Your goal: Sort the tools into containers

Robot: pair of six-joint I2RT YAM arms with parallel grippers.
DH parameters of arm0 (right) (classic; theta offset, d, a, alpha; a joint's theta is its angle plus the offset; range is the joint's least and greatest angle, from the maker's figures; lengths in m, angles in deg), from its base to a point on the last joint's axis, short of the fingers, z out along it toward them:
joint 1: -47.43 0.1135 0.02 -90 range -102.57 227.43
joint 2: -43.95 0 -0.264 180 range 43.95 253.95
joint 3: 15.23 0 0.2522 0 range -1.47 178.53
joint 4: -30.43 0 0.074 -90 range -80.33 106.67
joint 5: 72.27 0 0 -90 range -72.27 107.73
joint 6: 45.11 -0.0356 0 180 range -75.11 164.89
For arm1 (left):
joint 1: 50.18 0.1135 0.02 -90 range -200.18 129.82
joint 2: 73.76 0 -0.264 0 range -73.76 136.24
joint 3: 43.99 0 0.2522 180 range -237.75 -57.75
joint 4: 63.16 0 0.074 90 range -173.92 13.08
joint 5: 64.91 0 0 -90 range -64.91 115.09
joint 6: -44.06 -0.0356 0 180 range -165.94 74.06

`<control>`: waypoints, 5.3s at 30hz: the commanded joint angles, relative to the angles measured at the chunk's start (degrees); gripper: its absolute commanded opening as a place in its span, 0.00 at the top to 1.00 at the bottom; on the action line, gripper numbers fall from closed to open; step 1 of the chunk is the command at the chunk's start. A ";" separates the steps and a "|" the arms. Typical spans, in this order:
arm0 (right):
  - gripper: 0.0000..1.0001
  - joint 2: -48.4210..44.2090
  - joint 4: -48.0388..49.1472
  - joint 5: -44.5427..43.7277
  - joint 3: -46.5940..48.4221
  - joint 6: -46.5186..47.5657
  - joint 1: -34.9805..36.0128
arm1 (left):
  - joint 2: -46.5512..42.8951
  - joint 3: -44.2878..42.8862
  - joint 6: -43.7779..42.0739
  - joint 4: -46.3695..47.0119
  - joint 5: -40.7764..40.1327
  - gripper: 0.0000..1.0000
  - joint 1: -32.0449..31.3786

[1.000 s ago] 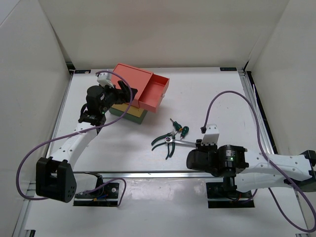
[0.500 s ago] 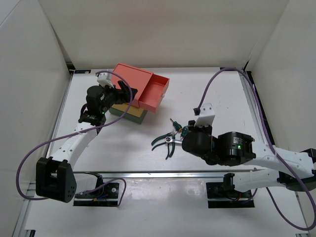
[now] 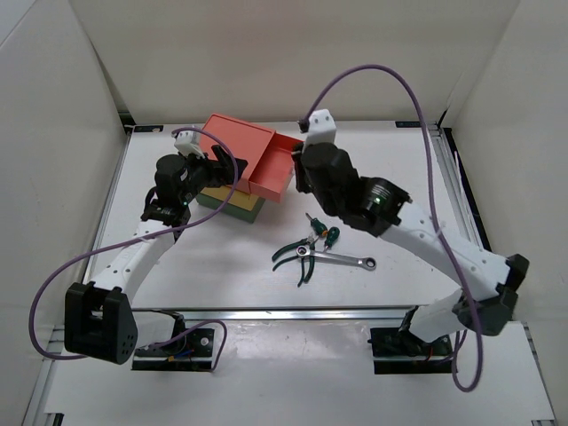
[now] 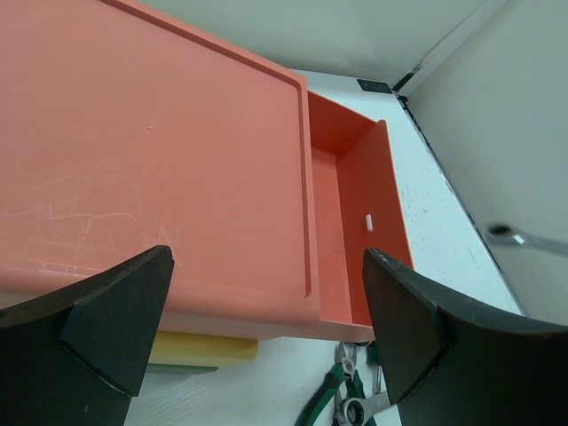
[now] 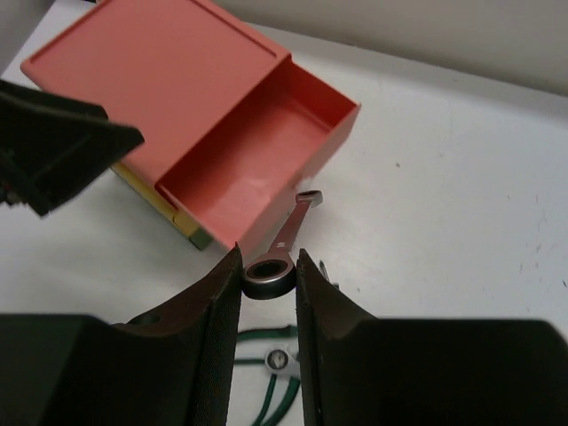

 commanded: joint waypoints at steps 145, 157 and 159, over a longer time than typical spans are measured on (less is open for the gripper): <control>0.50 18.84 38.96 -8.75 -54.48 26.79 2.87 | 3.13 1.11 0.61 -2.76 4.97 0.01 0.25; 1.00 20.60 39.41 -5.22 -54.92 27.15 1.28 | 3.84 1.02 0.52 -2.59 4.97 0.01 0.16; 1.00 19.73 38.97 -5.93 -54.74 26.53 1.28 | 3.66 1.02 0.35 -2.67 4.97 0.01 0.16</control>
